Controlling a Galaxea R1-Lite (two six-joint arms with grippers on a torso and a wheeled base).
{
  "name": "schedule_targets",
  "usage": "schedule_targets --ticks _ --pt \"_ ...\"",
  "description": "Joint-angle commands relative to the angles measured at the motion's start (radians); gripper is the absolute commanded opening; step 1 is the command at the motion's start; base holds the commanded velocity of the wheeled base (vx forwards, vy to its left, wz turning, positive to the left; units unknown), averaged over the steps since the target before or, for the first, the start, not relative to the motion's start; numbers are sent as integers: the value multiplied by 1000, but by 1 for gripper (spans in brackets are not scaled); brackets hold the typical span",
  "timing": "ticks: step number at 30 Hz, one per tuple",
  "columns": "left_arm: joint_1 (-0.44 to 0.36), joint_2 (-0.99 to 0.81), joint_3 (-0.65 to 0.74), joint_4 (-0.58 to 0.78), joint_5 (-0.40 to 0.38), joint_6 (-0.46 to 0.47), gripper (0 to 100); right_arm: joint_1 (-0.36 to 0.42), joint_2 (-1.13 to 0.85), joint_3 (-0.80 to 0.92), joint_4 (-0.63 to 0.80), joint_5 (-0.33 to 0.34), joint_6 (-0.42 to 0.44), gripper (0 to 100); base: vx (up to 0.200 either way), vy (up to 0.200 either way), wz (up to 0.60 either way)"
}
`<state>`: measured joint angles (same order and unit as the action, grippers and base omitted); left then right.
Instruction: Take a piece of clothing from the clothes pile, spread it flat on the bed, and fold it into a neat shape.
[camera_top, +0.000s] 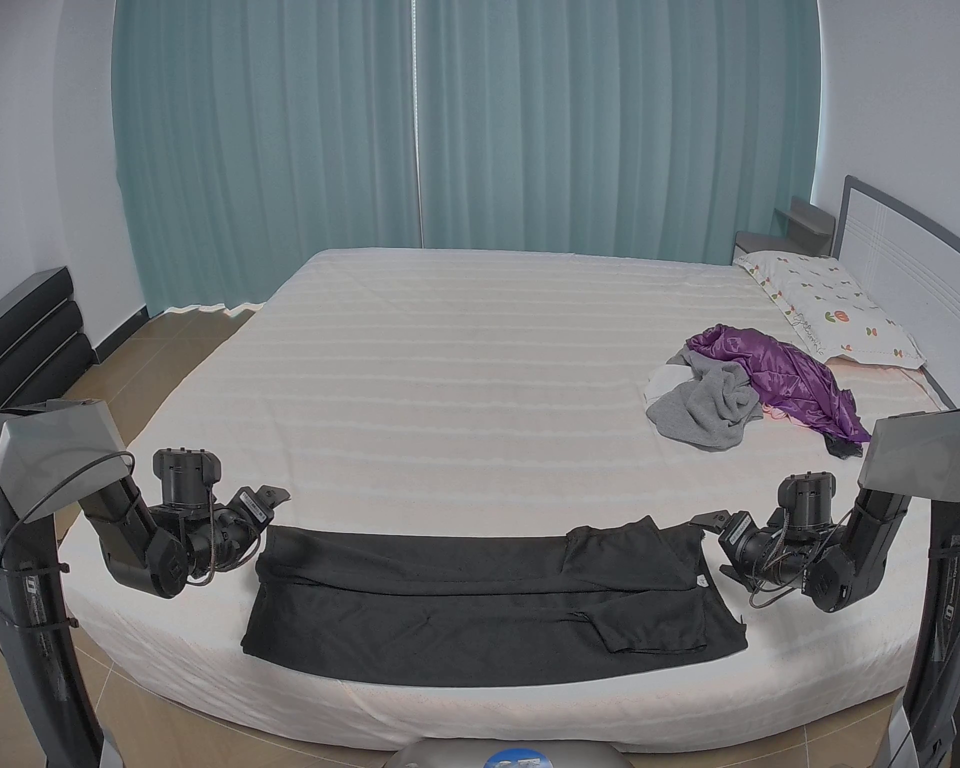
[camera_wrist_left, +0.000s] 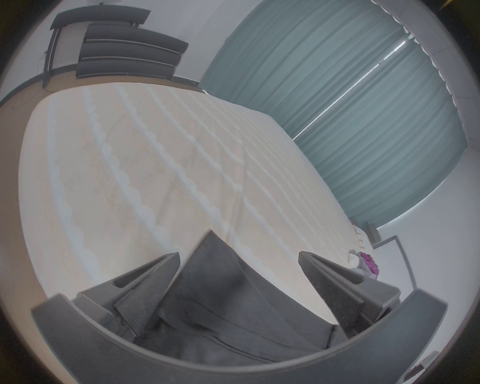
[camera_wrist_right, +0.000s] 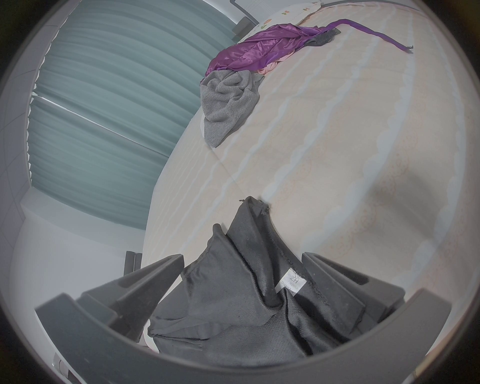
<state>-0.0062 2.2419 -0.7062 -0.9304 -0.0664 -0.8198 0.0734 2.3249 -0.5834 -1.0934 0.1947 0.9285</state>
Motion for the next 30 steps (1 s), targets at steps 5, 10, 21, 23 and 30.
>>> schedule_targets --ticks 5,10,21,23,30 --pt "-110 -38 28 -1 8 -38 100 0 1 4 0 0 -2 100 0 0 0" --pt "-144 28 27 -1 42 -32 100 0 1 4 0 0 -2 100 0 0 0" --pt "-132 90 50 1 135 71 100 2 1 7 0 0 -4 100 0 0 0" --pt "-126 87 57 2 135 80 100 2 1 5 -2 0 -4 100 0 0 0" --pt "-104 88 68 1 163 126 100 2 1 7 -2 0 -4 100 0 0 0"
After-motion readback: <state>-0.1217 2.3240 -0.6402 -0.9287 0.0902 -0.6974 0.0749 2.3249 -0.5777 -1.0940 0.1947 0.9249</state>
